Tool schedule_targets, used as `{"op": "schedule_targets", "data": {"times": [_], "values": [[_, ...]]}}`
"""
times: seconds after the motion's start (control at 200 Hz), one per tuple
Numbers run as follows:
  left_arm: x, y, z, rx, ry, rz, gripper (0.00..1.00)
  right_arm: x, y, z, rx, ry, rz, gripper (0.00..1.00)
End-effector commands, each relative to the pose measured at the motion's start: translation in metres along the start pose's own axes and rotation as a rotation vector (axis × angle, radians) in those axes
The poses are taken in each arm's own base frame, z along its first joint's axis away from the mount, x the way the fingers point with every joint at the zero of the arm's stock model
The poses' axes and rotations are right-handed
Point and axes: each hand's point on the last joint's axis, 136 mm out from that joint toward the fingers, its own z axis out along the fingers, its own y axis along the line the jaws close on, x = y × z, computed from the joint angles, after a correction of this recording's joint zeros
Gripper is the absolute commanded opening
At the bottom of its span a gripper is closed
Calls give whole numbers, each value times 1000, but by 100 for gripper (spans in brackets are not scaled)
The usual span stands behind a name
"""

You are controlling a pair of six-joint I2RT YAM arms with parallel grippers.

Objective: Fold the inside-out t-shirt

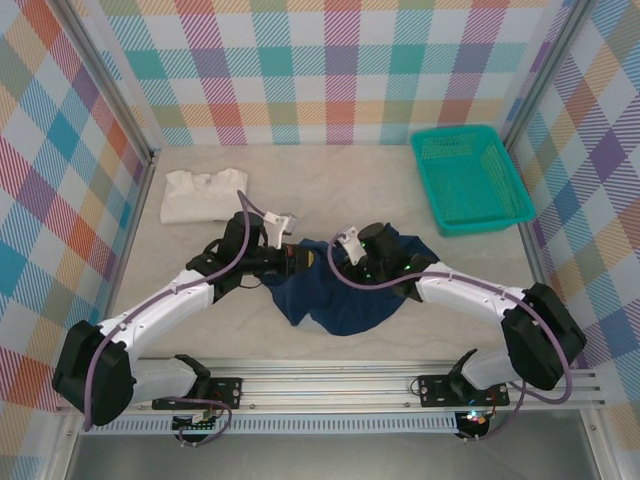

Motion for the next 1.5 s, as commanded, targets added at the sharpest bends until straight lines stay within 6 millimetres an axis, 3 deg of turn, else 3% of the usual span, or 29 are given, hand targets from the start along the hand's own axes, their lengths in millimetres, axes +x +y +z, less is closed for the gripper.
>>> {"op": "schedule_targets", "data": {"times": [0.0, 0.115, 0.195, 0.29, 0.375, 0.465, 0.57, 0.645, 0.74, 0.815, 1.105, 1.19, 1.275, 1.3, 1.365, 1.435, 1.495], "values": [[-3, 26, -10, -141, -55, 9, 0, -38, 31, -28, -268, -110, 58, 0], [-12, 67, -23, -386, -129, -51, 0, -54, 50, -56, -485, -160, 156, 0], [-16, 87, -29, -513, -135, -67, 12, -65, 58, -72, -585, -194, 222, 0], [-12, 93, -31, -569, -81, -67, 27, -77, 61, -80, -651, -207, 300, 0], [-11, 86, -33, -552, -76, -64, 44, -82, 60, -78, -676, -207, 358, 0], [-12, 67, -41, -493, -115, -29, 54, -83, 55, -73, -674, -201, 396, 0], [-11, 39, -52, -392, -176, 32, 64, -83, 45, -68, -632, -197, 419, 0], [-9, 14, -52, -273, -197, 102, 66, -82, 40, -65, -610, -191, 429, 0], [1, -14, -40, -135, -157, 187, 64, -83, 39, -63, -608, -186, 434, 0], [5, -23, -25, -93, -103, 232, 62, -84, 38, -64, -609, -189, 432, 0], [-8, -19, 20, -111, -34, 291, 48, -78, 41, -68, -604, -181, 417, 0], [-13, -14, 24, -141, -28, 301, 31, -73, 43, -71, -606, -171, 389, 0], [-17, -23, 24, -90, -39, 296, 6, -63, 44, -74, -580, -151, 325, 0], [-16, -28, 22, -56, -38, 288, 0, -60, 40, -74, -546, -144, 311, 0], [-11, -42, 14, 61, -36, 263, 0, -48, 15, -68, -357, -109, 309, 0], [-4, -70, -1, 269, -48, 240, 0, -32, -28, -62, -78, -50, 366, 8], [0, -88, -16, 387, -74, 244, 0, -22, -47, -60, 44, -18, 390, 13]]}}
